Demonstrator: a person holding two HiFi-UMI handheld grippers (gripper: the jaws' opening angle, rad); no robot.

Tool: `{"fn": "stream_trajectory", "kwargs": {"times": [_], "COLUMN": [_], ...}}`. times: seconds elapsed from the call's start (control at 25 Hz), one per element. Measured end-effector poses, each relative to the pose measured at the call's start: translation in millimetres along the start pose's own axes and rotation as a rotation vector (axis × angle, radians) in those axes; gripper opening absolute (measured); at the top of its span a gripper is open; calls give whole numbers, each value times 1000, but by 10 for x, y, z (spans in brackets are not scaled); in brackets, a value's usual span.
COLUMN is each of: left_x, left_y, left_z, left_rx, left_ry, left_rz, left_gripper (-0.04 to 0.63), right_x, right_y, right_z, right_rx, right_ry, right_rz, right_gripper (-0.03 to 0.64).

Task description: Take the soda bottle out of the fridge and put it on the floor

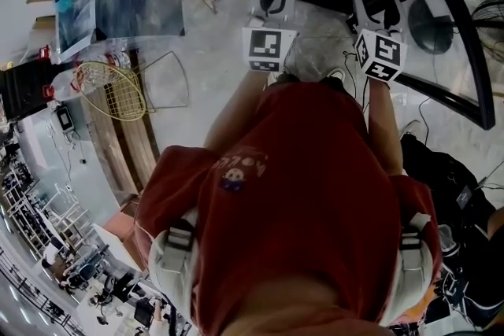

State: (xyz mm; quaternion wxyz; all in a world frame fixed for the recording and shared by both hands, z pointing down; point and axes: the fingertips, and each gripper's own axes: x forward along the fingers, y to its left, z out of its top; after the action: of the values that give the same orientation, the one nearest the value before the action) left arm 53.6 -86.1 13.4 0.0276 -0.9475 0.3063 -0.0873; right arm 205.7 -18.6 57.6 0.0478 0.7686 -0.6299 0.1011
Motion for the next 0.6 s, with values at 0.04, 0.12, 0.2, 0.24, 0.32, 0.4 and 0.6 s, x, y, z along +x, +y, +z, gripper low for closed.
{"fn": "stream_trajectory", "kwargs": {"times": [0.04,0.12,0.2,0.24,0.32,0.4,0.6], "left_x": [-4,-16,-16,-14,-5,11,76], "left_y": [17,39,53,59,78,107,178], "left_z": [-15,-44,-74,-89,-123,-159,-269], "left_rx": [-1,-1,0,-1,-4,-7,-1], "left_ry": [3,6,9,12,23,33,42], "left_rz": [1,2,3,5,16,26,33], "left_gripper": [0,0,0,0,0,0,0], "right_x": [12,23,35,42,60,91,247], "right_y": [13,42,53,54,50,37,48], "right_z": [-17,-54,-87,-101,-124,-153,-335], "right_rx": [-2,-2,4,6,4,2,32], "right_ry": [5,11,13,16,23,30,76], "right_rz": [-1,0,0,0,3,3,24], "right_gripper": [298,298,298,298,298,298,298]}}
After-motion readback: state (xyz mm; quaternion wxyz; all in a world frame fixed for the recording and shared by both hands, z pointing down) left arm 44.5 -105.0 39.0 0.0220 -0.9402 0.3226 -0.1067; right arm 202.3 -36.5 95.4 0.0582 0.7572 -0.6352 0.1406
